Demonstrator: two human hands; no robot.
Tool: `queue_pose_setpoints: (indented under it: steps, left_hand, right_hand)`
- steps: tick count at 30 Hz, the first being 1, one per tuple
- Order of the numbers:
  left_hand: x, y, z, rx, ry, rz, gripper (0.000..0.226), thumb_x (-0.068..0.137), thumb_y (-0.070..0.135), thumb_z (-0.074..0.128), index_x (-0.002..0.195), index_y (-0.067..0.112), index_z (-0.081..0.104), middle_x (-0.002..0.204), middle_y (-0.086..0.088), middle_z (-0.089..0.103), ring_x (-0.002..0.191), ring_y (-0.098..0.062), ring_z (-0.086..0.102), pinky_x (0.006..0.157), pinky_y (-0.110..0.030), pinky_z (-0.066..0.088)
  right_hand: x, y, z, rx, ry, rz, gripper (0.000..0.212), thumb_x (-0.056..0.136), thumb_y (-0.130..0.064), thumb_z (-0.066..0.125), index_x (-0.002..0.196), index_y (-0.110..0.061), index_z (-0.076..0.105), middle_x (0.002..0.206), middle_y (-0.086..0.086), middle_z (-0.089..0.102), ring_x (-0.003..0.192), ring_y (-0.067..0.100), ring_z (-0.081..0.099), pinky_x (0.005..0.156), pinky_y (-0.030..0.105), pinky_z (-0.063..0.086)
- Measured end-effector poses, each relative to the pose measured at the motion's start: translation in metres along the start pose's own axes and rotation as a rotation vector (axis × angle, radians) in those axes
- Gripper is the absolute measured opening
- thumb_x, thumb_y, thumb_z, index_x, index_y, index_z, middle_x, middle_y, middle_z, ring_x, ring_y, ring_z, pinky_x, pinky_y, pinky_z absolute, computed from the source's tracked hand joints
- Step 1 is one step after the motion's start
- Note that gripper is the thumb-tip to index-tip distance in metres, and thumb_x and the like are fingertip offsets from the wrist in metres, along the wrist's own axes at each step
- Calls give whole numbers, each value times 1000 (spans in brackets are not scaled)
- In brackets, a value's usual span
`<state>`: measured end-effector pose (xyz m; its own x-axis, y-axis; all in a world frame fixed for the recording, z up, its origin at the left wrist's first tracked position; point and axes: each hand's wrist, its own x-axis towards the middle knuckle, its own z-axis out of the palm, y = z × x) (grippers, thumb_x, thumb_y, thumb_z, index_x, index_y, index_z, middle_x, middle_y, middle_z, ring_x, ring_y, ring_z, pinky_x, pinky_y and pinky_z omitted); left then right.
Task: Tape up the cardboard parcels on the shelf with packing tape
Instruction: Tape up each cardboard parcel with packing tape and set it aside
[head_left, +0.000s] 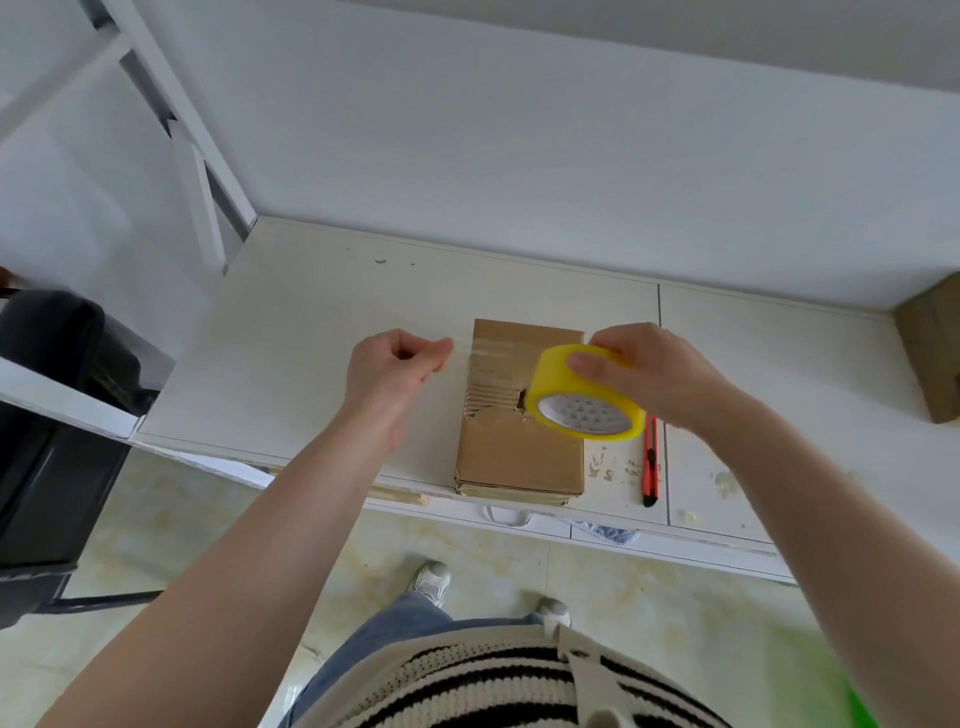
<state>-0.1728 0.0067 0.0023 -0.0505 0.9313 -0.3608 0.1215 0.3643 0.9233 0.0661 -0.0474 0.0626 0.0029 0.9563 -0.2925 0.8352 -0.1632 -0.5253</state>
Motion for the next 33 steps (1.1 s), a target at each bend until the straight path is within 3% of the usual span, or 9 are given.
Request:
queue_pose_setpoints:
  steps: [3, 9, 13, 21, 23, 25, 27, 30, 33]
  left_hand:
    - [3, -11, 0, 17, -22, -27, 28, 83, 17, 78, 63, 12, 59, 69, -6, 59, 58, -10, 47, 70, -22, 44]
    - [7, -40, 19, 103, -1, -46, 27, 86, 18, 75, 67, 10, 58, 61, 0, 56, 58, -13, 47, 63, -26, 42]
    - [10, -53, 26, 131, -9, -71, 24, 87, 19, 75, 70, 12, 59, 66, 0, 61, 59, -11, 50, 60, -23, 42]
    - [18, -61, 31, 63, -17, -168, 22, 89, 21, 73, 76, 12, 59, 73, -1, 62, 66, -14, 52, 67, -25, 44]
    - [20, -62, 30, -2, -37, -229, 18, 89, 21, 73, 87, 10, 59, 78, 0, 61, 73, -16, 53, 74, -27, 44]
    - [23, -64, 29, -37, -43, -279, 33, 87, 25, 75, 105, 11, 51, 90, 1, 58, 84, -17, 52, 83, -30, 43]
    - [25, -67, 27, 149, -33, -153, 36, 88, 29, 74, 104, 13, 46, 96, -2, 51, 83, -16, 49, 80, -28, 41]
    - [23, -73, 27, 532, 13, 197, 26, 92, 31, 68, 83, 14, 50, 97, -6, 44, 78, -20, 47, 74, -30, 40]
    - [19, -81, 29, 777, 67, 402, 25, 98, 31, 58, 85, 10, 62, 96, -7, 45, 83, -25, 43, 72, -31, 35]
  right_hand:
    - [-1, 12, -8, -71, 21, 74, 40, 88, -56, 57, 67, -22, 56, 69, -4, 55, 66, 11, 51, 55, 28, 35]
    - [9, 18, 8, -208, 67, 147, 55, 88, -63, 53, 78, -10, 66, 73, 5, 60, 64, 13, 53, 55, 27, 40]
    - [15, 24, 15, -250, 55, 170, 54, 88, -65, 52, 77, -14, 66, 71, 1, 61, 66, 15, 56, 56, 27, 42]
    - [24, 29, 20, -259, 66, 179, 43, 88, -67, 50, 77, -27, 57, 68, -9, 53, 69, 14, 53, 63, 28, 38]
    - [25, 30, 21, -267, 73, 181, 43, 88, -67, 50, 75, -27, 56, 67, -9, 52, 64, 9, 50, 59, 27, 36]
    - [26, 31, 21, -268, 83, 179, 43, 88, -67, 50, 76, -26, 58, 67, -9, 53, 63, 6, 48, 59, 27, 35]
    - [27, 30, 22, -279, 85, 174, 42, 89, -66, 50, 79, -26, 59, 69, -10, 53, 64, 6, 48, 61, 27, 37]
    - [27, 30, 22, -297, 86, 164, 46, 90, -65, 49, 81, -22, 63, 69, -8, 55, 65, 7, 51, 62, 27, 39]
    - [26, 29, 23, -308, 86, 171, 48, 90, -66, 48, 87, -21, 66, 75, -5, 59, 72, 15, 57, 64, 28, 43]
